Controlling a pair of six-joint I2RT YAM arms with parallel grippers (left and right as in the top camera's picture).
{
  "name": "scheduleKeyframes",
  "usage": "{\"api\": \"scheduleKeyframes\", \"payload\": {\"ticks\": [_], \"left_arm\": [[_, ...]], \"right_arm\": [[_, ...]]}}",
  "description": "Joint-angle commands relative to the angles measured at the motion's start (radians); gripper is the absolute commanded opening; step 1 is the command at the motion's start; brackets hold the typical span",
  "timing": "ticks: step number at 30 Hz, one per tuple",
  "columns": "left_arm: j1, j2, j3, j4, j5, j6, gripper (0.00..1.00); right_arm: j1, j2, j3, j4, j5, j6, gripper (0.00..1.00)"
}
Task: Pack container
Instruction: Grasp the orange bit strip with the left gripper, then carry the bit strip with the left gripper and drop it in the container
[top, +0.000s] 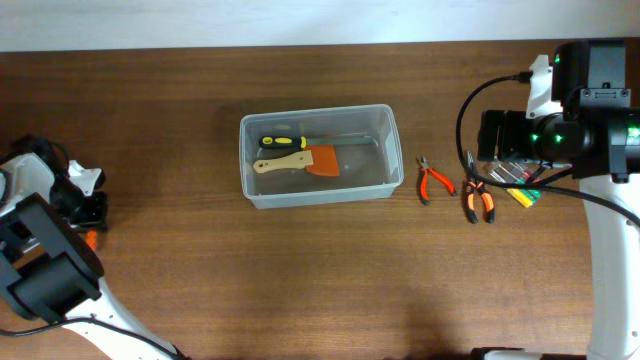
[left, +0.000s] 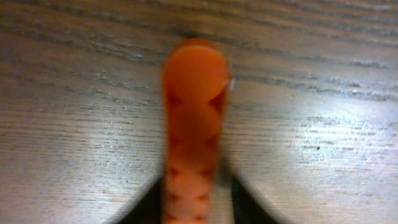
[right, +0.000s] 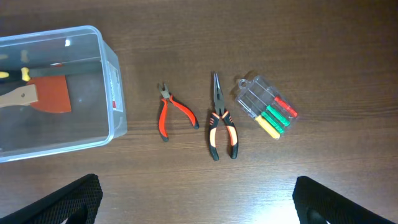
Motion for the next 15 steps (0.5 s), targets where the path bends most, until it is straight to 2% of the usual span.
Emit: {"api": "scheduleKeyframes", "payload": {"ticks": [1, 8, 15], "left_arm": [[0.003, 0.036, -0.008, 0.004, -0.002, 0.02, 0.02], [-0.019, -0.003, 0.049, -0.043, -0.001, -0.01, 0.02], [-0.154, -0.159, 0.308, -0.18, 0.0, -0.018, 0.02]], "right_arm": [[-0.006, 0.002, 0.0, 0.003, 0.002, 0.004, 0.99], [-0.006, 0.002, 0.0, 0.004, 0.002, 0.004, 0.99], [-0.006, 0.002, 0.0, 0.004, 0.002, 0.004, 0.99]]}}
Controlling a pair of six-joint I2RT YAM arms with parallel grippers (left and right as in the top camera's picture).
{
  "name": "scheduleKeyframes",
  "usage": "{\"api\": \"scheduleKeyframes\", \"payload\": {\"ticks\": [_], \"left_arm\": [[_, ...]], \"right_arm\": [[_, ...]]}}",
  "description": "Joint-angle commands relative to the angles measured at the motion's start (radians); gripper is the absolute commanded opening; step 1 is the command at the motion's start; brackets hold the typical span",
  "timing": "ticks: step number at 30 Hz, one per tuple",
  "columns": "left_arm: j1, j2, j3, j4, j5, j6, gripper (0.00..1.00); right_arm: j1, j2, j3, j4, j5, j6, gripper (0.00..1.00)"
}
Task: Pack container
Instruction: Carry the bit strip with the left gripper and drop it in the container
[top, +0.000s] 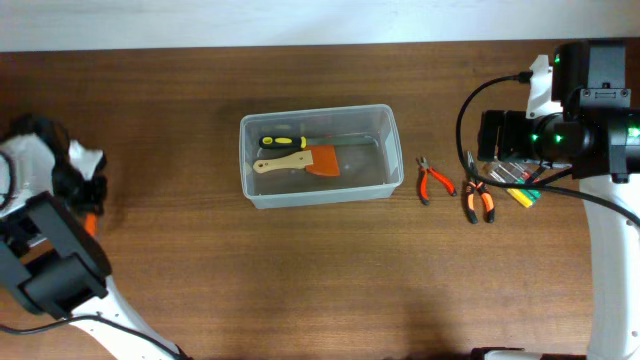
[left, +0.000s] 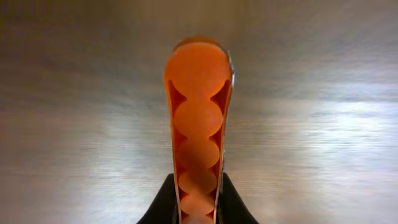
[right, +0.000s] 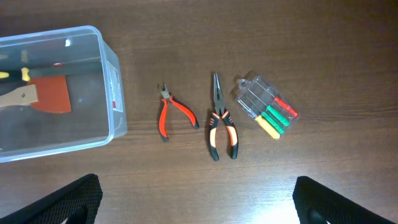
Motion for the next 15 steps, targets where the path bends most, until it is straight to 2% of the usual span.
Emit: {"api": "scheduleKeyframes", "payload": {"ticks": [1, 7, 11, 15], "left_arm": [[-0.102, -0.157, 0.163, -0.037, 0.013, -0.012, 0.02], [-0.386, -0.28, 0.343, -0.059, 0.016, 0.018, 0.02], [-0.63, -0.303, 0.356, -0.033, 0.016, 0.175, 0.02], [-0.831, -0.254, 0.348, -0.021, 0.016, 0.3, 0.02]], "right_arm": [[-0.006, 0.002, 0.0, 0.004, 0.002, 0.004, 0.99], [-0.006, 0.002, 0.0, 0.011, 0.002, 0.004, 0.99], [-0.006, 0.002, 0.0, 0.011, 0.002, 0.004, 0.99], [-0.006, 0.002, 0.0, 0.011, 0.002, 0.004, 0.99]]}}
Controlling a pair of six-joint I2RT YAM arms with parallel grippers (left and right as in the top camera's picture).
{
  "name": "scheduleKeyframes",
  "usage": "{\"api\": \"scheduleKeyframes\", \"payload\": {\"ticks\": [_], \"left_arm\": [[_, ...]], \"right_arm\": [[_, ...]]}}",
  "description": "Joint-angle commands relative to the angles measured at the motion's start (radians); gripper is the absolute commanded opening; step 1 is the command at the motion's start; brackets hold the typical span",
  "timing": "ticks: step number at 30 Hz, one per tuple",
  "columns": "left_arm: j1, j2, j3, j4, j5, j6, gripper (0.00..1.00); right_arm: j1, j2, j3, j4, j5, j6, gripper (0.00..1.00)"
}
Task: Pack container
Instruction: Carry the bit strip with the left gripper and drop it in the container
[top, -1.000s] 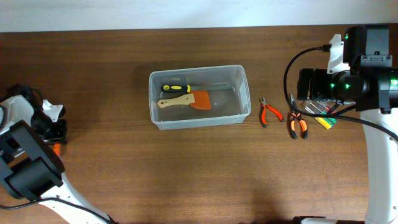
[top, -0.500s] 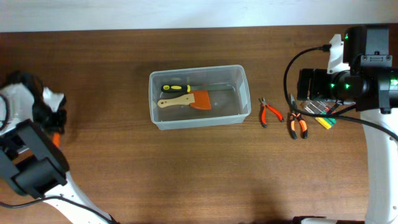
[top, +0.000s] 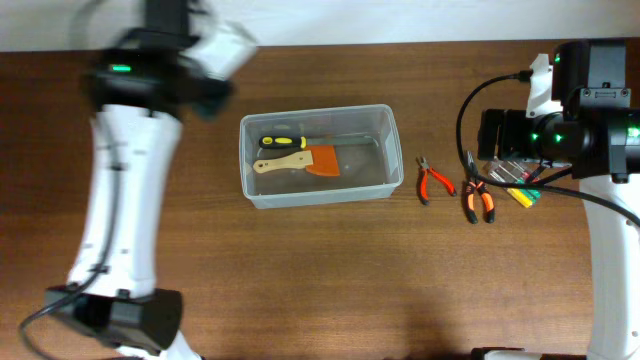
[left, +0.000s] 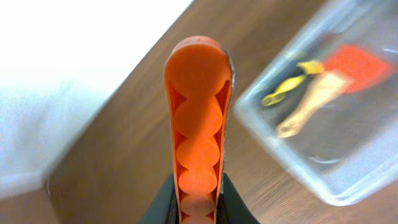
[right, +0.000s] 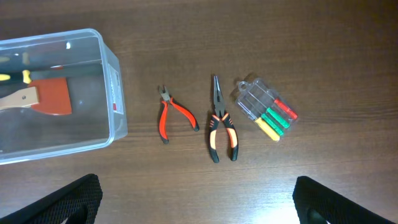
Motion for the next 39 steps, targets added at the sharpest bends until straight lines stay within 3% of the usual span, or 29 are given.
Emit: {"api": "scheduleKeyframes", "payload": {"ticks": [1, 9, 17, 22, 23, 24, 25, 32, 39], "left_arm": [[-0.127, 0.078, -0.016, 0.002, 0.005, 0.16, 0.02], [-0.314, 0.316, -0.016, 0.12, 0.004, 0.236, 0.02], [-0.356, 0.517, -0.016, 0.268, -0.047, 0.312, 0.03], [-0.354, 0.562, -0.016, 0.323, -0.079, 0.312, 0.41], [-0.354, 0.563, -0.016, 0.326, -0.079, 0.312, 0.6], [-0.354, 0.562, -0.016, 0.327, -0.082, 0.31, 0.87], [-0.354, 0.558, -0.013, 0.327, -0.093, 0.297, 0.99], [-0.353, 0.452, 0.035, 0.315, -0.325, -0.013, 0.99], [-0.277, 0.233, 0.085, 0.281, -0.335, -0.209, 0.99]], "right_arm": [[-0.006, 0.002, 0.0, 0.003, 0.002, 0.005, 0.99], [-0.006, 0.002, 0.0, 0.003, 0.002, 0.005, 0.99], [-0.006, 0.002, 0.0, 0.003, 0.002, 0.005, 0.99], [-0.006, 0.002, 0.0, 0.003, 0.002, 0.005, 0.99], [-0.006, 0.002, 0.0, 0.003, 0.002, 0.005, 0.98], [-0.006, 0.002, 0.0, 0.003, 0.002, 0.005, 0.99], [-0.006, 0.002, 0.0, 0.003, 0.002, 0.005, 0.99], [-0.006, 0.002, 0.0, 0.004, 0.002, 0.005, 0.99], [-0.006, 0.002, 0.0, 0.035, 0.002, 0.005, 0.99]]}}
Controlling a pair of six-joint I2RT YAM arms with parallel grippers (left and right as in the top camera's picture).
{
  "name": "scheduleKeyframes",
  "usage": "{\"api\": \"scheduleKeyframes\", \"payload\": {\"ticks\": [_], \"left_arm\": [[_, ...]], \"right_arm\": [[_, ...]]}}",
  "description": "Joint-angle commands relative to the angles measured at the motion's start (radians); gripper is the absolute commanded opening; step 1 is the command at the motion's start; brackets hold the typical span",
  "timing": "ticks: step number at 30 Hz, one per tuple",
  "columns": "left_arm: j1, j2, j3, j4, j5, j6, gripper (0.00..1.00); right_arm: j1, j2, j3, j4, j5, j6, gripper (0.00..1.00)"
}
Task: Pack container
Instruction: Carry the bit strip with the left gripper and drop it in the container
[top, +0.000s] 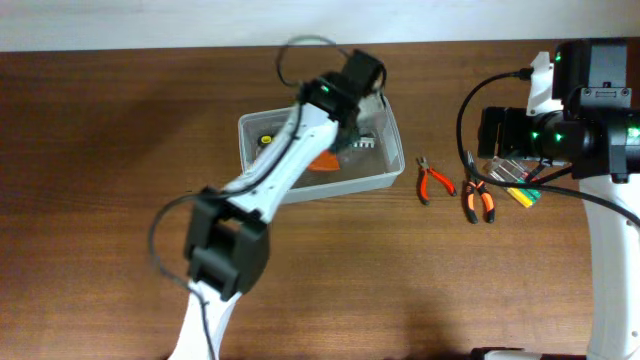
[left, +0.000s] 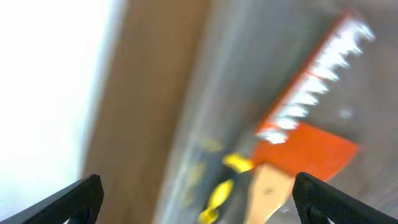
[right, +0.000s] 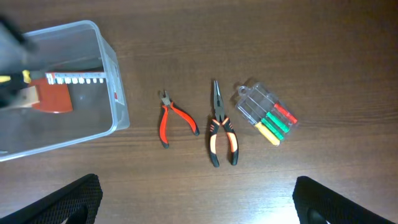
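Note:
A clear plastic container (top: 320, 193) stands mid-table. Inside lie a yellow-and-black screwdriver (top: 268, 141), a wooden-handled scraper with an orange blade (right: 53, 99) and an orange bit holder with a row of pale bits (left: 311, 78), also seen as the bit holder (right: 74, 77). My left gripper (left: 199, 208) hangs open over the container's back right, holding nothing. My right gripper (right: 199, 211) is open high above the table, right of the container. Below it lie red-handled cutters (right: 169, 118), orange-and-black long-nose pliers (right: 219, 134) and a cased screwdriver set (right: 266, 115).
The left arm reaches from the front of the table across the container's middle, hiding part of its contents in the overhead view. The right arm's body (top: 570, 130) covers part of the screwdriver set from above. The table's back edge meets a white wall.
My left gripper was shut on the orange bit holder behind the container's left end. It is now open over the container, and the holder lies inside. The right arm has not moved.
My left gripper was shut on the orange bit holder low over the table's far left. It then held the holder at the same place, then near the container's back left corner. Now the holder rests in the container and the gripper is open.

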Motion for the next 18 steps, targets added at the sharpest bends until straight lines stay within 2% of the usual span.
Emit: {"api": "scheduleKeyframes", "payload": {"ticks": [1, 8, 11, 14, 16, 18], "left_arm": [[0.078, -0.2, 0.055, -0.002, -0.045, -0.19, 0.99], [0.328, -0.359, 0.055, -0.126, -0.042, -0.506, 0.99], [0.49, -0.37, 0.055, -0.202, 0.024, -0.566, 0.99], [0.66, -0.36, 0.055, -0.262, 0.138, -0.625, 0.99], [0.772, -0.351, 0.055, -0.29, 0.203, -0.669, 0.99], [0.864, -0.343, 0.055, -0.301, 0.254, -0.727, 0.99]], "right_arm": [[-0.006, 0.002, 0.0, 0.021, 0.001, 0.005, 0.99], [-0.006, 0.028, -0.01, 0.024, -0.019, 0.004, 0.99], [-0.006, 0.068, -0.048, 0.03, -0.013, 0.003, 1.0], [-0.006, 0.147, -0.084, 0.036, 0.04, 0.0, 0.92], [-0.006, 0.218, -0.092, 0.034, 0.05, -0.035, 0.79], [-0.005, 0.282, -0.092, 0.035, 0.049, -0.081, 0.73]]}}
